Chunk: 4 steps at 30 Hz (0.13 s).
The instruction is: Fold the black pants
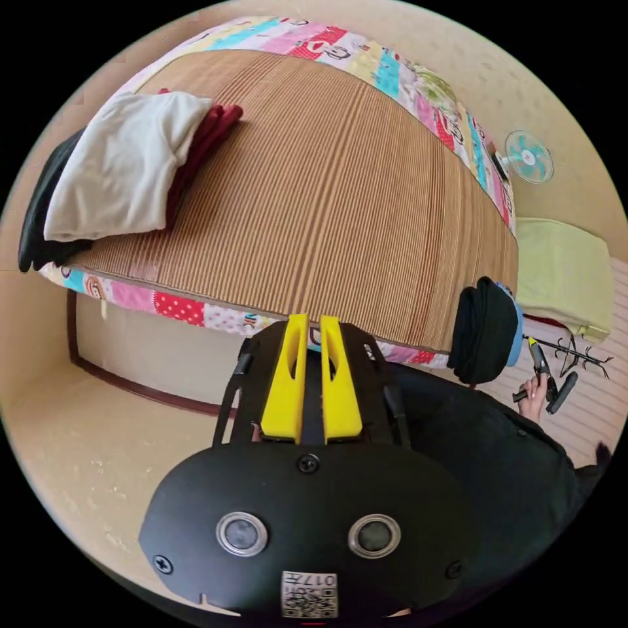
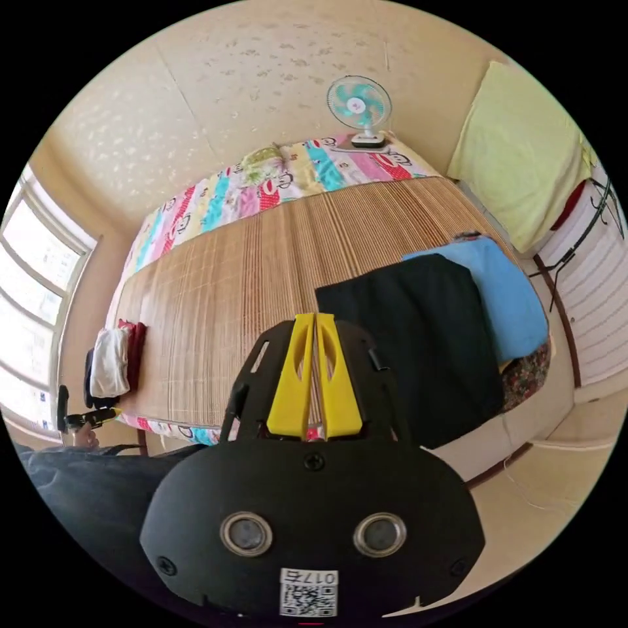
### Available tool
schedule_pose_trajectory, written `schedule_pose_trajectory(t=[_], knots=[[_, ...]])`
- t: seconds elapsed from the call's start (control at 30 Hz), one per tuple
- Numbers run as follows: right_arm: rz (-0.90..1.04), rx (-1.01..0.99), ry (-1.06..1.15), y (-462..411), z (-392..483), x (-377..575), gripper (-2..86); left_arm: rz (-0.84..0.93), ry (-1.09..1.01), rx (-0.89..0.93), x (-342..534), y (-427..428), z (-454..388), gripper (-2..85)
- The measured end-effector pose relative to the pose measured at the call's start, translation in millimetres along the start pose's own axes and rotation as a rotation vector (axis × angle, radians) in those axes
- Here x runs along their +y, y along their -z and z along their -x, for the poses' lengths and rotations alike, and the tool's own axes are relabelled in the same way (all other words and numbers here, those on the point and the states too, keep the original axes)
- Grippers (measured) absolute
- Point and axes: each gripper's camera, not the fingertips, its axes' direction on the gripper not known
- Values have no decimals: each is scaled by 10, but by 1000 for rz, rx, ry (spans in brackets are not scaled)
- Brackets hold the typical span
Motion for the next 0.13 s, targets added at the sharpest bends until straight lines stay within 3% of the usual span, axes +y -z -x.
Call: schedule_pose_trajectory(t=[0.13], knots=[[-96, -828, -126, -107, 494, -182, 3, -69, 144, 116, 201, -80, 348, 60]])
